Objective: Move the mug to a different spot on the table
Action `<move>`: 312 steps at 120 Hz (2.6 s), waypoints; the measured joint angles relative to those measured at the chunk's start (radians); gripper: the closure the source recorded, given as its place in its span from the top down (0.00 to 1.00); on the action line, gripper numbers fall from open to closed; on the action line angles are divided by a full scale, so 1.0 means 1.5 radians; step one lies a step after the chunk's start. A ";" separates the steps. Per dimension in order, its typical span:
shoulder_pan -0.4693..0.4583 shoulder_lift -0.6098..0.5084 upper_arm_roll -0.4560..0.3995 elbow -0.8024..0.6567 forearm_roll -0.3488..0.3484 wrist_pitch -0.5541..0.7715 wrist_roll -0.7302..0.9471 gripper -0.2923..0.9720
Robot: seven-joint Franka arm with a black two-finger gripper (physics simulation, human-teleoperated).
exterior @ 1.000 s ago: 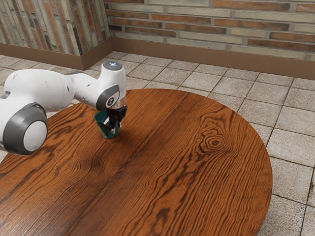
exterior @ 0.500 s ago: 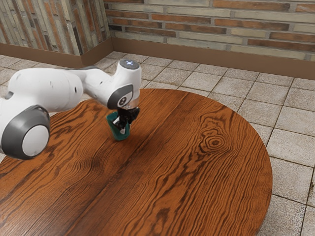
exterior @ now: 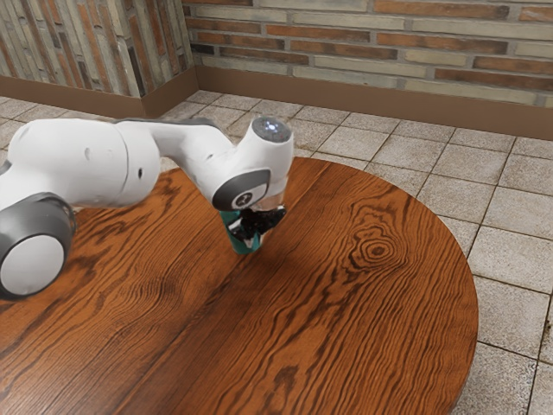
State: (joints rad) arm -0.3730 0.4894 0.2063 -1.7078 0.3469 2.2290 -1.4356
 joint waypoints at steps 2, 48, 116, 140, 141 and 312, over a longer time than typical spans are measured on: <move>0.000 -0.004 0.000 -0.010 0.005 0.006 0.002 0.22; 0.007 -0.075 -0.001 -0.166 0.063 0.149 0.105 0.23; 0.044 -0.119 -0.002 -0.270 0.065 0.258 0.368 0.24; 0.044 -0.106 -0.003 -0.270 0.064 0.280 0.423 0.27; 0.044 -0.106 -0.003 -0.270 0.064 0.280 0.425 0.27; 0.321 -0.274 -0.134 0.176 -0.280 -0.364 0.823 0.75</move>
State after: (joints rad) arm 0.1082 0.0790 0.0053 -1.4445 -0.0727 1.6830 -0.2015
